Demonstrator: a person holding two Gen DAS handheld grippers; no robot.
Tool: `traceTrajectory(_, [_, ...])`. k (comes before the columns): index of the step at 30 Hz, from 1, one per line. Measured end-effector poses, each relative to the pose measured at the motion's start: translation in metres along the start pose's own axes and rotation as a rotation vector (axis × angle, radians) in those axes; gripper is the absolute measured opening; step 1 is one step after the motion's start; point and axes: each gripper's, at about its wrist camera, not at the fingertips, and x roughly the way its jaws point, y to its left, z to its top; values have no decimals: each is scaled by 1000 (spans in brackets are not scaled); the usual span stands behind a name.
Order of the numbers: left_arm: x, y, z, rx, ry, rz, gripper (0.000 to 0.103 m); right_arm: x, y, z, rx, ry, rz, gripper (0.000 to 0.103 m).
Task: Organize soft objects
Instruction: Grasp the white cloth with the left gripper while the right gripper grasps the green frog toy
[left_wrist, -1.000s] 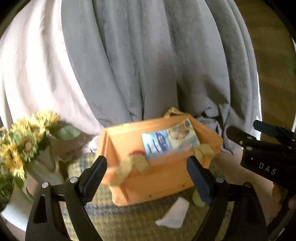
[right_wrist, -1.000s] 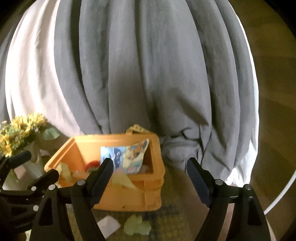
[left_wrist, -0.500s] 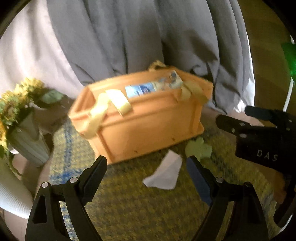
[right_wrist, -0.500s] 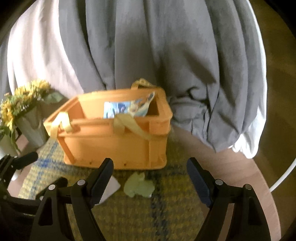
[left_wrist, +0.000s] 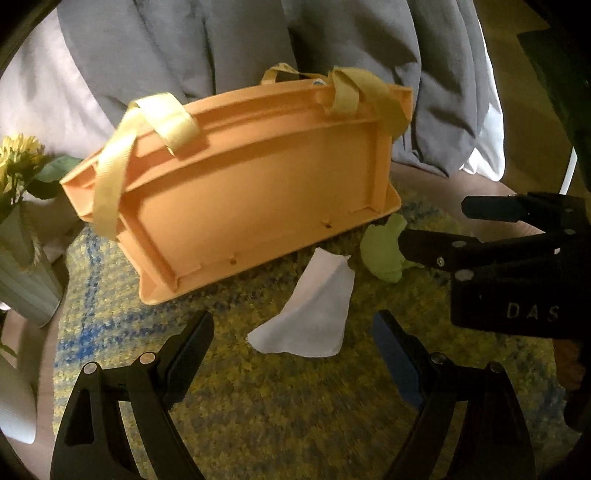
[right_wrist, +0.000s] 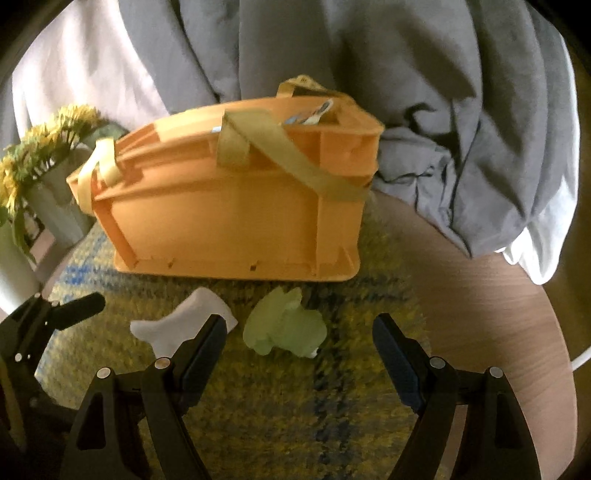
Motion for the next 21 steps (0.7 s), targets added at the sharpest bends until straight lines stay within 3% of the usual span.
traceTrajectory(6, [22,-3,-2,10,43,-3,86,16,2,-2,-11,32,23,82])
traceTrajectory(15, [41,3,-1,-35,109,-52,71,41,7,-1,-31,74,44,81])
traceTrajectory(19, [41,3,-1,-38,108,-81,56,49,6,-2,-33,90,36,79])
traceTrajectory(21, [39,1,-1,-30,103,-84,47,53,6,-2,-38,99,35,72])
